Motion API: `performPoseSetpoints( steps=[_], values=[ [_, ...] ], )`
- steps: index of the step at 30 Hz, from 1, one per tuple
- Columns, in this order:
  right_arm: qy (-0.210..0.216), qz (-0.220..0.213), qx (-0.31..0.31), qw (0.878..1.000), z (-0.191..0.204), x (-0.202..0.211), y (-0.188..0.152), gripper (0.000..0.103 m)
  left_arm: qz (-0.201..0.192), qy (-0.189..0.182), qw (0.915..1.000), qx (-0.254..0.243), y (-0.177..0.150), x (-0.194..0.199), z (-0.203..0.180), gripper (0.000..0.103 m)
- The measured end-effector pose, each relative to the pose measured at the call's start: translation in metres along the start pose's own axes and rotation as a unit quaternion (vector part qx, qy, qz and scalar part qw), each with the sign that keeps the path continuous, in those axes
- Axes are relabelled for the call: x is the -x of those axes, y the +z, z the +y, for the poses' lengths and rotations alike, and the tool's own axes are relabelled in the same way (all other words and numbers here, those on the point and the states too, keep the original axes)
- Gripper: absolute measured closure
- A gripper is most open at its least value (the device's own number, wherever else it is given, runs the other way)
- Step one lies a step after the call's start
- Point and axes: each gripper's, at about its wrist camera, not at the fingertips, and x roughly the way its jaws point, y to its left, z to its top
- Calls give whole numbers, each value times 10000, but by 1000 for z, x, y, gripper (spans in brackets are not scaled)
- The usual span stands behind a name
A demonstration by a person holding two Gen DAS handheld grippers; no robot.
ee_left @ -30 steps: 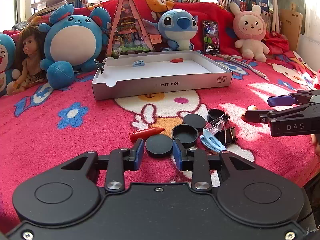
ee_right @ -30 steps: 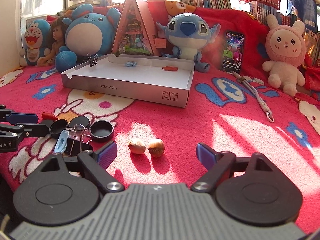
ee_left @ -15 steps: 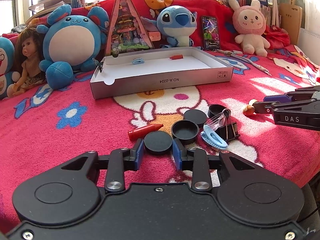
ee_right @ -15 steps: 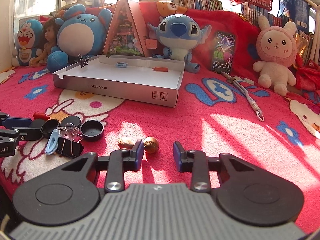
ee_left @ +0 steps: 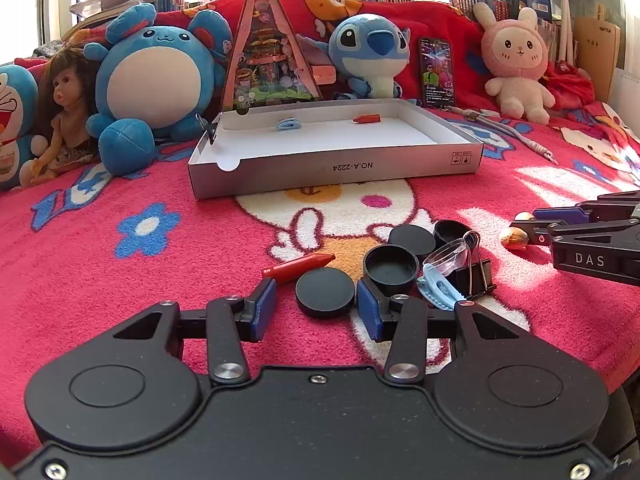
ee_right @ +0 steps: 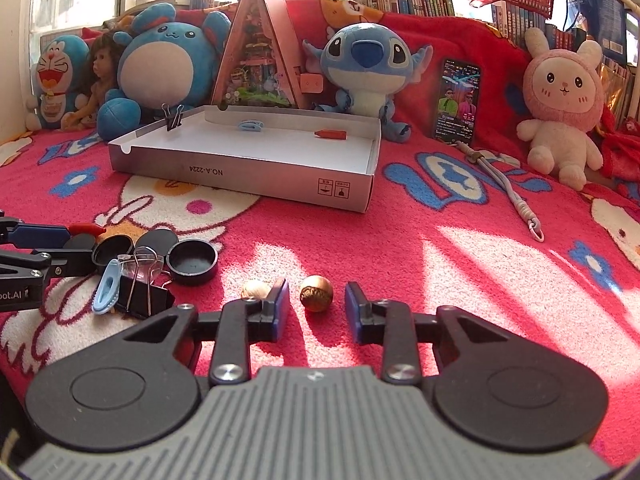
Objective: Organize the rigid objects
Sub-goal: 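Lift and carry the black lid and the nut toward the white box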
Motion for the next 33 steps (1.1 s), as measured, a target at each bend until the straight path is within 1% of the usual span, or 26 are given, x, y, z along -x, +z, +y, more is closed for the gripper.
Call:
performPoseSetpoints(
  steps=[2,4,5,6,8,11,16,22,26,33],
  values=[
    [-51,-21,-43,10000,0,0,0,67,6,-28,10000,30,1,0,0,61],
    [-122,-35,-107,9999,-2,0,-1,69,1,-92,9999,52,2,0,1,67],
    [-137,-44,-147,9998,-3,0,-1,70,-7,-138,9999,58,2,0,1,72],
    [-121,-47,-185,9997,-4,-1,-1,71,-22,-158,9999,50,2,1,1,73],
    [-95,-39,-192,9998,-3,-1,-1,73,-56,-137,9999,3,2,1,-2,73],
    [-95,-41,-133,9999,-1,1,0,81,-65,-167,9998,10,2,2,-2,73],
    [-108,-118,-195,9997,0,3,3,81,-97,-253,9995,159,8,5,2,73],
    [-97,-224,-280,9993,-4,5,14,81,-256,-254,9992,183,21,8,6,73],
    [-114,-281,-266,9992,-3,3,21,81,-354,-235,9988,249,34,5,12,73],
    [-58,-425,-336,9985,-4,-5,42,81,-508,-230,9979,342,68,-10,21,73]
  ],
)
